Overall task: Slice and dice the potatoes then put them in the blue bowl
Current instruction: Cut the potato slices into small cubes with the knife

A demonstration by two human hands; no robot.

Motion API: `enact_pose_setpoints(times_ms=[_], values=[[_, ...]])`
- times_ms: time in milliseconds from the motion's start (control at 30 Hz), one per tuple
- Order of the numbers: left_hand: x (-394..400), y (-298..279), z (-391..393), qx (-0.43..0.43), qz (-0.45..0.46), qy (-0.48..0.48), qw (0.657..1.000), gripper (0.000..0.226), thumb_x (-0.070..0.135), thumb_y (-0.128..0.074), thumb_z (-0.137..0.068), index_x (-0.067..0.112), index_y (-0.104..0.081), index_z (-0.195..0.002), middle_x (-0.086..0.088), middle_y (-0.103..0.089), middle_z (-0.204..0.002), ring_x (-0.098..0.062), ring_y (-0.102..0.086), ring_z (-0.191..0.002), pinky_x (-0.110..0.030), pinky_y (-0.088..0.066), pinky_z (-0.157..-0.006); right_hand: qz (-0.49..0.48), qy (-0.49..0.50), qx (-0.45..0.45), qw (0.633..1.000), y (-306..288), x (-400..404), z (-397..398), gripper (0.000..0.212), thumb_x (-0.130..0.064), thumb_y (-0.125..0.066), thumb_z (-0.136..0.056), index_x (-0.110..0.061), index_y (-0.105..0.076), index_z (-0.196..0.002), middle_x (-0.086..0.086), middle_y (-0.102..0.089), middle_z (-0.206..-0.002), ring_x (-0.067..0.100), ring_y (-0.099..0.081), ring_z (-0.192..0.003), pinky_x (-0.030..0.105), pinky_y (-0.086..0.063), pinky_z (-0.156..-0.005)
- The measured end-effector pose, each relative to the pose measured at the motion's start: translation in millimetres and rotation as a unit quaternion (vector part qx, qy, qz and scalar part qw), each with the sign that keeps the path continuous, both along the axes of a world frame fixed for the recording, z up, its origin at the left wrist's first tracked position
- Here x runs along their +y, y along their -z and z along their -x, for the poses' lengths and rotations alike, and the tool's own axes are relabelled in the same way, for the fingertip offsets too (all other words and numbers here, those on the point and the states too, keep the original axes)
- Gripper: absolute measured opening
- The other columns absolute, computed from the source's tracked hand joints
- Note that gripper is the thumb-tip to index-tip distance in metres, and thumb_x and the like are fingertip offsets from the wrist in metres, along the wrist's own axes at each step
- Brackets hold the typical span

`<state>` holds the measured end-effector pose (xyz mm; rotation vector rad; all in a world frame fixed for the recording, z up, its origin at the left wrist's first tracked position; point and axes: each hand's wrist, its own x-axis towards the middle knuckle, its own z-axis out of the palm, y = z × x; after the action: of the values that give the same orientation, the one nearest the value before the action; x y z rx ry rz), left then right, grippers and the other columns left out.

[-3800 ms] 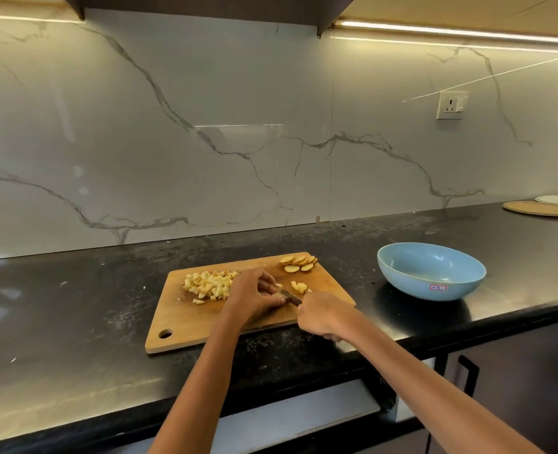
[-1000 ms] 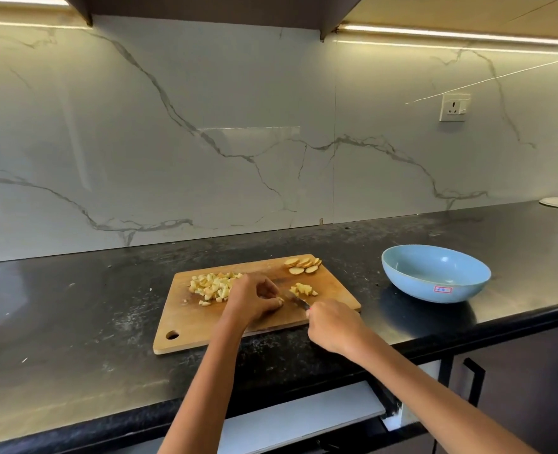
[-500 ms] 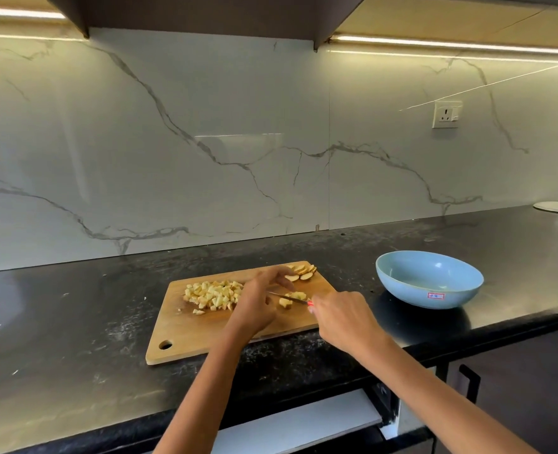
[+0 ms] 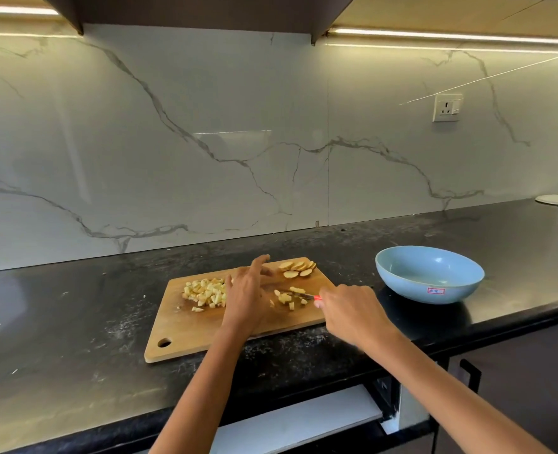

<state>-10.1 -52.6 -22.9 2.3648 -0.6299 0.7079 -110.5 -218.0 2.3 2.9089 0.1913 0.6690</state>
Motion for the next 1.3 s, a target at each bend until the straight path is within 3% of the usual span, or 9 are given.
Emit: enact_pose_setpoints(times_ms=[133, 267, 400, 533, 700, 833, 967, 1067, 1300], values=[[1.6, 1.7, -5.4, 0.013, 0.087, -0.011, 0.996, 0.05, -0.012, -0.039, -0.084, 0.005, -0.047, -0.13, -0.01, -0.063, -0.113, -0.024, -0.054, -0.107, -0.034, -0.047, -0.09, -0.072, 0.015, -0.015, 0.997, -4.1, -10.7, -5.9, 0.034, -0.036, -0.03, -0.101, -0.016, -0.058, -0.102, -0.001, -0.059, -0.082, 0.017, -0.06, -0.074, 0.028, -0.034, -0.06], [-10.6, -3.7, -9.7, 0.065, 0.051, 0.033, 0.996, 0.029, 0.006, -0.047, -0.093, 0.007, -0.054, -0.122, -0.006, -0.063, -0.114, -0.01, -0.056, -0.097, -0.016, -0.042, -0.078, -0.219, 0.027, 0.004, 0.975, 0.7, -21.1, -30.5, 0.034, -0.034, -0.032, -0.101, -0.017, -0.05, -0.078, -0.007, -0.045, -0.062, 0.006, -0.043, -0.051, 0.024, -0.035, -0.05], [-32.2, -5.8, -10.6, 0.117, -0.072, 0.149, 0.979, 0.032, 0.031, -0.055, -0.091, 0.017, -0.058, -0.12, 0.001, -0.059, -0.123, -0.01, -0.054, -0.109, -0.028, -0.043, -0.097, -0.384, -0.015, -0.027, 0.923, 10.0, -21.7, -63.9, 0.04, -0.032, -0.036, -0.1, -0.007, -0.058, -0.077, 0.004, -0.058, -0.066, 0.013, -0.05, -0.056, 0.028, -0.036, -0.051], [-41.1, -1.3, -19.2, 0.086, -0.139, 0.204, 0.965, 0.026, 0.021, -0.06, -0.087, 0.015, -0.065, -0.111, 0.0, -0.065, -0.115, -0.013, -0.057, -0.104, -0.028, -0.043, -0.094, -0.488, -0.08, -0.091, 0.865, 16.5, -3.8, -91.1, 0.039, -0.024, -0.039, -0.1, -0.013, -0.052, -0.066, -0.005, -0.048, -0.054, 0.009, -0.043, -0.048, 0.023, -0.032, -0.049], [-35.5, -1.3, -37.9, 0.038, -0.18, 0.176, 0.967, 0.021, 0.021, -0.053, -0.089, 0.008, -0.062, -0.103, -0.005, -0.063, -0.107, -0.016, -0.055, -0.09, -0.031, -0.047, -0.085, -0.52, -0.115, -0.149, 0.834, 12.8, 9.0, -127.1, 0.036, -0.022, -0.04, -0.1, -0.016, -0.051, -0.066, -0.009, -0.049, -0.052, 0.005, -0.044, -0.044, 0.022, -0.034, -0.048], [-20.8, -5.3, -54.2, 0.029, -0.24, 0.085, 0.967, 0.018, 0.028, -0.046, -0.093, 0.013, -0.054, -0.089, -0.005, -0.059, -0.097, -0.018, -0.053, -0.086, -0.029, -0.043, -0.08, -0.495, -0.096, -0.172, 0.846, 13.5, 2.5, -159.7, 0.032, -0.023, -0.039, -0.1, -0.014, -0.054, -0.074, -0.003, -0.057, -0.061, 0.009, -0.051, -0.051, 0.028, -0.04, -0.052], [-0.3, -12.6, -65.0, 0.038, -0.258, -0.056, 0.964, 0.018, 0.03, -0.041, -0.095, 0.016, -0.051, -0.089, -0.002, -0.061, -0.096, -0.018, -0.055, -0.091, -0.037, -0.035, -0.097, -0.483, -0.064, -0.179, 0.855, 16.6, -9.6, -174.0, 0.033, -0.025, -0.036, -0.101, -0.012, -0.055, -0.078, 0.007, -0.059, -0.065, 0.012, -0.05, -0.052, 0.022, -0.034, -0.048], [16.0, -19.6, -69.3, 0.042, -0.187, -0.126, 0.973, 0.008, 0.021, -0.046, -0.092, 0.018, -0.054, -0.09, -0.001, -0.064, -0.095, -0.018, -0.056, -0.088, -0.036, -0.031, -0.093, -0.484, -0.064, -0.187, 0.852, 17.7, -11.5, -173.5, 0.033, -0.025, -0.036, -0.101, -0.012, -0.055, -0.077, 0.007, -0.061, -0.067, 0.016, -0.054, -0.055, 0.024, -0.036, -0.049], [36.1, -23.1, -65.7, 0.132, -0.026, -0.082, 0.987, 0.013, 0.016, -0.056, -0.092, 0.019, -0.065, -0.1, 0.002, -0.068, -0.102, -0.019, -0.059, -0.103, -0.04, -0.042, -0.096, -0.498, -0.064, -0.195, 0.843, 22.3, -15.7, -166.0, 0.035, -0.027, -0.037, -0.101, -0.009, -0.058, -0.08, 0.008, -0.063, -0.07, 0.02, -0.059, -0.062, 0.032, -0.048, -0.057]])
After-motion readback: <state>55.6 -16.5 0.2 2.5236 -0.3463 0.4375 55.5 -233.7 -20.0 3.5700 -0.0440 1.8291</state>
